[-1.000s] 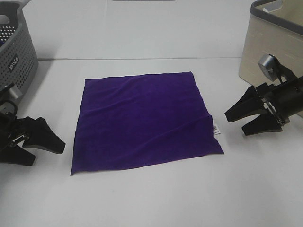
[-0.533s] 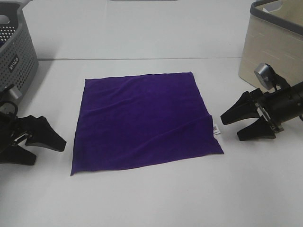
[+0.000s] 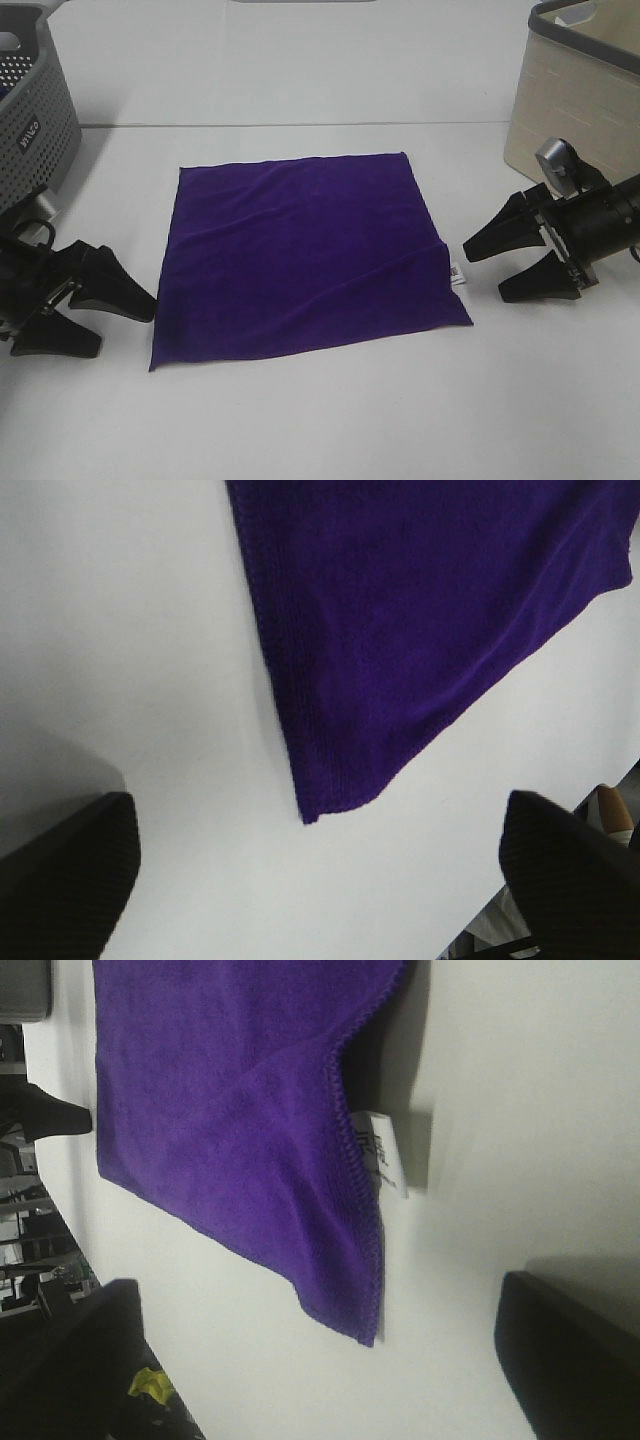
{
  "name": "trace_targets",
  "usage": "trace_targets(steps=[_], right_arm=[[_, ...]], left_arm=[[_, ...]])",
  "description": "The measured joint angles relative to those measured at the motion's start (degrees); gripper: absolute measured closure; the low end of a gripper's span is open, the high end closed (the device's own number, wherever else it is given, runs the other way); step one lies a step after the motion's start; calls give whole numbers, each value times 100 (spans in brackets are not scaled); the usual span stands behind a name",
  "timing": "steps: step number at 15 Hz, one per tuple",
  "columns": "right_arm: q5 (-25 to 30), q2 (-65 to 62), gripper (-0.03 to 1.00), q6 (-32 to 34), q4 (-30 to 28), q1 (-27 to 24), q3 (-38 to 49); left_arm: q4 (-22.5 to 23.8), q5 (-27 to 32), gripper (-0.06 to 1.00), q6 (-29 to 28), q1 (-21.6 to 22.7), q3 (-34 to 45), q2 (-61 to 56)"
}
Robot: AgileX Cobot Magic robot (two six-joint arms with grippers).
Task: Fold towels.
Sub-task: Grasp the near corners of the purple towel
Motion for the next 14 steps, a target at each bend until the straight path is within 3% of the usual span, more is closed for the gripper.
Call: trace_targets(steps=[1,5,8,10,12,14], right_arm=[[-52,0,5,166,-46,63,-6],[-877,-143,15,1026,-619,1375,-74],[-1415,-218,25,1501,-882,1937,-103],[-1725,-218,34,1558,-928,2275,-115],[-1925,-212,51,1587,-1031,2395,-120],[-2080,-189,76,1599,-1140,2406,-115]], left_arm=[[0,-80,5,-80,-132,0,0],[92,-659,11,-894,-1163,-395,57],[298,-607,15,-1547,-1633,-957,424],[762,-361,22,-2137,-1919,-1427,670],[1467,-327,36,-2773,-2074,-1730,779],[1845,-355,65,-3002,-2080,-1833,825]])
